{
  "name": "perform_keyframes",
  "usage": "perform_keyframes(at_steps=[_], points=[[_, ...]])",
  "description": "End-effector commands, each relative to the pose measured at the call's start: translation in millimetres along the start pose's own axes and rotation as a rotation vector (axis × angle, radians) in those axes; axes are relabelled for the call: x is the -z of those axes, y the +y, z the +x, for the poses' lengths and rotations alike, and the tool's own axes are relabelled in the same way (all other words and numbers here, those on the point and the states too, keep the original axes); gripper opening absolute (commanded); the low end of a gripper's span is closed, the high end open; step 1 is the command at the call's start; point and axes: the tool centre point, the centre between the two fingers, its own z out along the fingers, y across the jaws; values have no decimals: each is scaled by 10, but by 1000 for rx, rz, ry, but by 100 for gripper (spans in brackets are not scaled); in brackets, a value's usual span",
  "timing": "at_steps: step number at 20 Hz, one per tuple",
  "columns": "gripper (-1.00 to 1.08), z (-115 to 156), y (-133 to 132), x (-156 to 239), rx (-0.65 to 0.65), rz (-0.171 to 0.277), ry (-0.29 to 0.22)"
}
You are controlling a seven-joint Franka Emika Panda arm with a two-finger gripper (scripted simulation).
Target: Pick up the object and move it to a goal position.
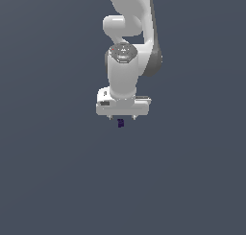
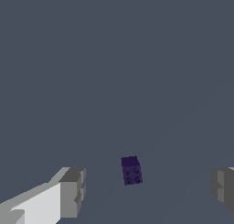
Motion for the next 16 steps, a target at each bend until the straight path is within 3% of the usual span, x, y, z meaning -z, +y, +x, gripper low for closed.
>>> perform_keyframes(at_steps=[1,10,16], points=[[100,0,0,0,0,0,0],[100,-71,275,-4,-14,-6,-24],[100,-76,263,-22,-11,-5,-22]])
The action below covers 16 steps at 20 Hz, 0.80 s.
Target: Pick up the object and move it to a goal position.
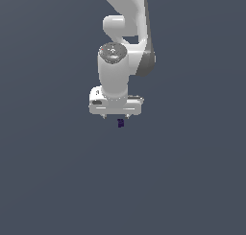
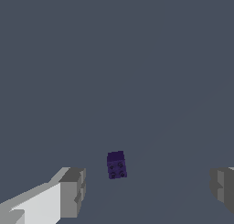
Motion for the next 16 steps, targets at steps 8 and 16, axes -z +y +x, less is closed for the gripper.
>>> perform_keyframes(at_steps=[8,16], points=[[100,-117,-46,-265,36,4,9],[100,-377,-126,-706,99,11,27]])
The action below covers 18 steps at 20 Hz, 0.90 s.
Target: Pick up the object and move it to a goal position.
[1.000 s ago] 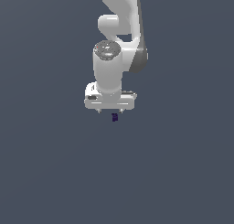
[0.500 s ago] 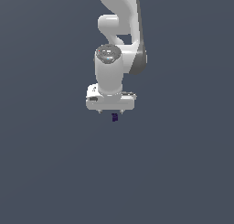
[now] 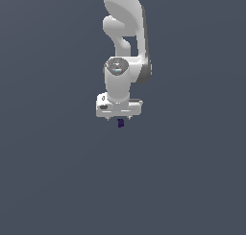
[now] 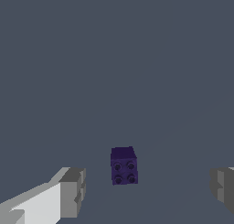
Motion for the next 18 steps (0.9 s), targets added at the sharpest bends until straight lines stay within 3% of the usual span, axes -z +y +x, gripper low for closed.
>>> perform_keyframes(at_steps=[1,9,18], points=[[100,-91,-32,-131,20,2,6],[100,-286,-96,-371,59,7,17],[100,-317,-105,-431,64,7,18]])
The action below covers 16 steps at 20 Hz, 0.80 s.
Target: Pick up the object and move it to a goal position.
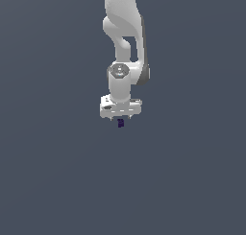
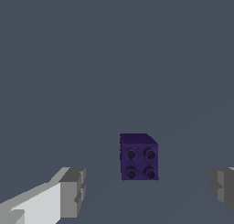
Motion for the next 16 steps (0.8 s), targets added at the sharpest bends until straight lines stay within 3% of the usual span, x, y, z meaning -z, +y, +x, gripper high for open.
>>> perform_keyframes(at_steps=[1,16], points=[[100,-3,0,-37,0,0,0],[100,-12,-3,-497,2,0,1]])
